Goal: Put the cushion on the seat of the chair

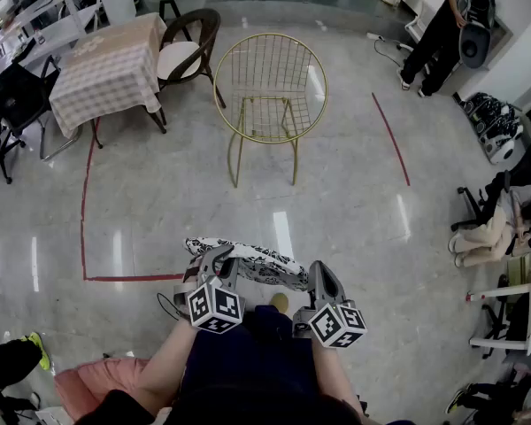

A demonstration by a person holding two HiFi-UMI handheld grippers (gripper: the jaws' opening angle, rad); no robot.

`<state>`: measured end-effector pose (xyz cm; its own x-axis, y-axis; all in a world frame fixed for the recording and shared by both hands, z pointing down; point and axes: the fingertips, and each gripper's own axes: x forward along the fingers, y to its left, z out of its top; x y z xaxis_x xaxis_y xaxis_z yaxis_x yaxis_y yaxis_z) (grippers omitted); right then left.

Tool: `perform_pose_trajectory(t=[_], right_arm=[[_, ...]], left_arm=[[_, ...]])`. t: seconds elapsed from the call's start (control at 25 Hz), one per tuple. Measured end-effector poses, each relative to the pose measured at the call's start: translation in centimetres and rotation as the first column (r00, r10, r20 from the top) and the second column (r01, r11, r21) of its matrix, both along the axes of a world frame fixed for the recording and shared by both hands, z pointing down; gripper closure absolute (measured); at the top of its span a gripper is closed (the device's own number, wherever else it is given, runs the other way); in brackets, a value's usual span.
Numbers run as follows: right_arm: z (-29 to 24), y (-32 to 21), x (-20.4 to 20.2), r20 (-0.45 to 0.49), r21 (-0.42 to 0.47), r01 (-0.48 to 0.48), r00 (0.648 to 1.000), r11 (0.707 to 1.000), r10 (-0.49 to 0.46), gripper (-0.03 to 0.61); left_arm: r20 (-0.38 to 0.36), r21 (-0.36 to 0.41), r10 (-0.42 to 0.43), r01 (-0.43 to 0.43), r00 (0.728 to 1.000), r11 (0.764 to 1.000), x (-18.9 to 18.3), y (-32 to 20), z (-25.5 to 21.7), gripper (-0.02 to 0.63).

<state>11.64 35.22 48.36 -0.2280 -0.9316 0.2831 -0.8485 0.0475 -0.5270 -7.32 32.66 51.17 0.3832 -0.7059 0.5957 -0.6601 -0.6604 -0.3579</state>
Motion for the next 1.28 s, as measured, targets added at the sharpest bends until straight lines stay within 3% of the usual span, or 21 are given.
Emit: perform_pose_trajectory(t=[0.28,0.6,1.0,1.28], right_arm=[[-2.8,1.8,-1.7,-0.043,0.044,0.082,0.996,0.996,-0.081,0.578],[-3.7,2.4,-2.3,-0.05,0.094,0.032,0.998,0.995,-0.027,0.577],[-6.1,1.7,-4.4,-0.095,0.162,0.023,0.995,0.986,-0.007,0.575],[-5.8,1.0,-4.4,-0.087,0.18,0.037,0.996,0.983,-0.021,0.575]], left_arm=[[-0.025,0.006,-0.017,0.017,1.0,1.0,0.3,3.1,-2.0,0.568],[-0.068,0.013,-0.009,0.01,0.998,1.0,-0.1,3.3,-2.2,0.568],[-0.25,-0.073,-0.089,0.073,0.964,0.995,-0.6,2.2,-3.3,0.568],[-0.276,-0.081,-0.098,0.079,0.956,0.994,0.5,1.4,-3.0,0.568]])
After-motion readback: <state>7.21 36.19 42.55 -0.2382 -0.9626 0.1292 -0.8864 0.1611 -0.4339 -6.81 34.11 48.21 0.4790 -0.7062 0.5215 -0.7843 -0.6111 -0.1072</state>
